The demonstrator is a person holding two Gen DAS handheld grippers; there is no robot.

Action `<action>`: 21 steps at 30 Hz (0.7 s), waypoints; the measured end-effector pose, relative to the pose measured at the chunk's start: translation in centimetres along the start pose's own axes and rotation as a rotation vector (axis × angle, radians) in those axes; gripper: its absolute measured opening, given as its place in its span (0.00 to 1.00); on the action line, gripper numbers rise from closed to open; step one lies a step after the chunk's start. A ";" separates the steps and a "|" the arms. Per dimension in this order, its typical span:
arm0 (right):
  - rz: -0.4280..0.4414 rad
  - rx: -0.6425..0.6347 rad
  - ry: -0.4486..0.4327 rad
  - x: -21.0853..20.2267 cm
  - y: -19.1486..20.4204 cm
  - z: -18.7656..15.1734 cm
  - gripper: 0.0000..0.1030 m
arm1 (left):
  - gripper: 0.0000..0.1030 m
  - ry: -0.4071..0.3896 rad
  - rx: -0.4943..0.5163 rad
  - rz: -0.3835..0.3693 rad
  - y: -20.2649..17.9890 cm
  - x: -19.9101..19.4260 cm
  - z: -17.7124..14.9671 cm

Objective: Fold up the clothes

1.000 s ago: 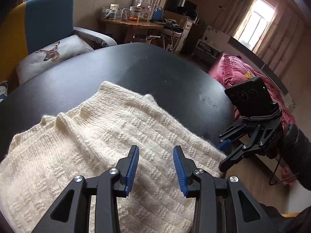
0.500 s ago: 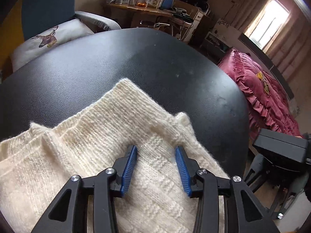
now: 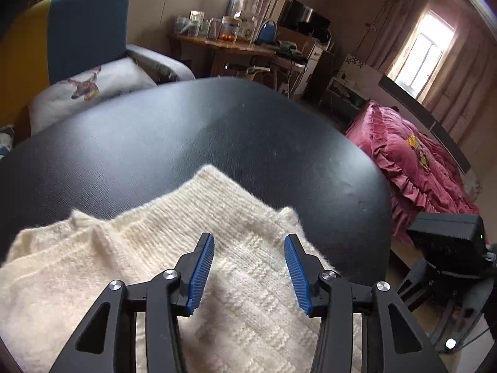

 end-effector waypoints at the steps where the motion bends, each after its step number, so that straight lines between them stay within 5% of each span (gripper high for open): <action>1: -0.036 0.014 -0.040 -1.2 -0.3 0.2 0.36 | 0.50 -0.010 -0.003 0.012 0.3 -1.0 0.0; 6: -0.238 0.058 -0.356 -5.8 -1.3 5.1 0.36 | 0.57 -0.050 -0.031 0.060 2.0 -5.0 -2.1; 9: -0.334 0.030 -0.454 -5.0 -0.5 10.2 0.36 | 0.57 -0.040 -0.031 0.081 2.3 -5.8 -4.2; 13: -0.462 -0.024 -0.447 -1.0 -0.1 16.6 0.36 | 0.57 -0.034 -0.053 0.107 3.3 -6.4 -5.6; 18: -0.703 -0.085 -0.326 3.0 -1.9 18.8 0.36 | 0.58 -0.032 -0.086 0.133 4.7 -6.8 -6.6; 21: -0.804 -0.137 -0.308 4.5 -2.3 18.9 0.20 | 0.58 -0.020 -0.094 0.147 5.5 -6.4 -7.1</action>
Point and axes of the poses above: each gripper's, at about its wrist camera, not at the fingertips, and x roughly the way its jaws point, y to its left, z to its top, the point moved 8 cm from there along x, roughly the way its jaws point, and after that the axes turned 6 degrees about x, right-handed, at the moved point
